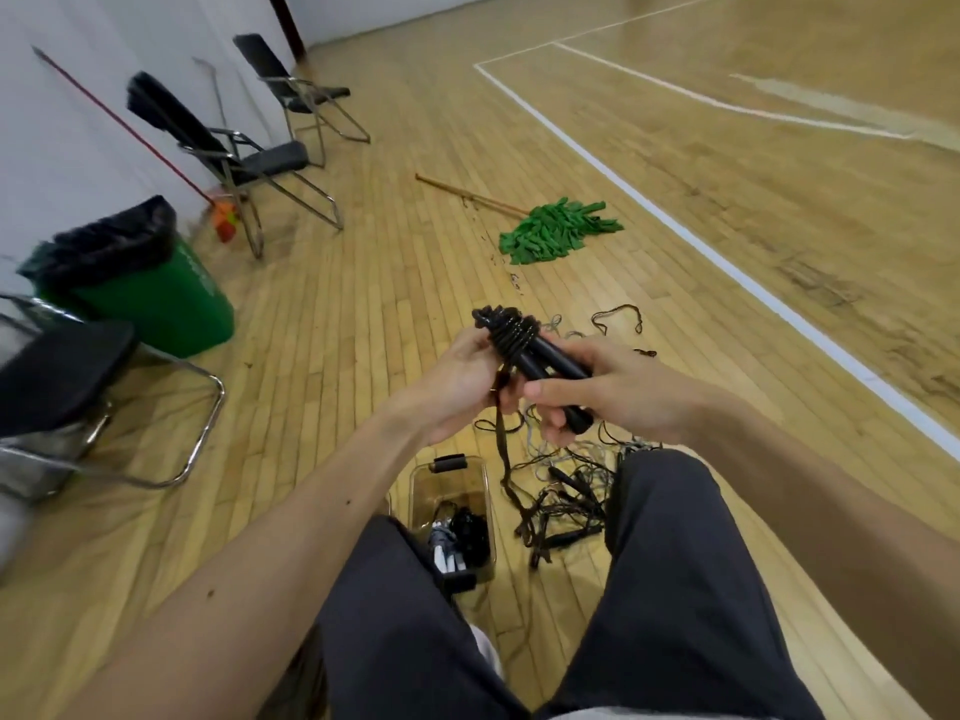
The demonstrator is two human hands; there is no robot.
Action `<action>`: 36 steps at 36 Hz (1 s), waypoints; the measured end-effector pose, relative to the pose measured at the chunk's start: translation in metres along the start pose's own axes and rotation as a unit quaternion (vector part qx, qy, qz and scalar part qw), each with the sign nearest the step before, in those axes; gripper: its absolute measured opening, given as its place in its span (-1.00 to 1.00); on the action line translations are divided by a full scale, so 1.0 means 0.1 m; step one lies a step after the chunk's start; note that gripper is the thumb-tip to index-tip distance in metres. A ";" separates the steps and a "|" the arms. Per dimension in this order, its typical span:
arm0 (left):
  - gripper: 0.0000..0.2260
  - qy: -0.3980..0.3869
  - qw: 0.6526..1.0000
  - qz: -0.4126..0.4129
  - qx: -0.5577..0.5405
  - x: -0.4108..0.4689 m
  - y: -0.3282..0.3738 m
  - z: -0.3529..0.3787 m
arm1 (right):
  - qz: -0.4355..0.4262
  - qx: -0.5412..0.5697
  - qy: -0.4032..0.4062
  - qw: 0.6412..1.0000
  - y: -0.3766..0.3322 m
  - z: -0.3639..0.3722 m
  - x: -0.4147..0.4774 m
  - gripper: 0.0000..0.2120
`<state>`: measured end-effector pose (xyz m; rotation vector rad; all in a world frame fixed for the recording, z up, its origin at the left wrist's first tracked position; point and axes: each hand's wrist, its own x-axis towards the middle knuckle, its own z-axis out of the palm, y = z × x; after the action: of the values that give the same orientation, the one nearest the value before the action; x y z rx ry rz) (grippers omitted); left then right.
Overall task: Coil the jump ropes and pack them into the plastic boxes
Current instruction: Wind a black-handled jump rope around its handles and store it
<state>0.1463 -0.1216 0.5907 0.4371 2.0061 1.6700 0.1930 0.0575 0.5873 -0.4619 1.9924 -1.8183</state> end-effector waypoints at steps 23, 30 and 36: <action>-0.65 -0.034 0.978 -0.116 0.171 0.05 0.05 0.19 | 0.024 0.011 0.189 0.982 0.32 -0.46 -0.01 -0.84; -0.79 -0.026 0.891 -0.029 0.453 0.03 0.13 0.23 | 0.070 -0.028 0.247 0.966 0.46 -0.44 0.13 -0.81; -0.85 -0.027 0.823 0.016 0.568 0.00 0.25 0.08 | 0.094 -0.059 0.240 0.964 0.49 -0.37 0.19 -0.80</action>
<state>0.1489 -0.1096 0.6140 0.8734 2.7541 0.2499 0.1591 0.0851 0.5395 0.1553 2.3712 -1.8206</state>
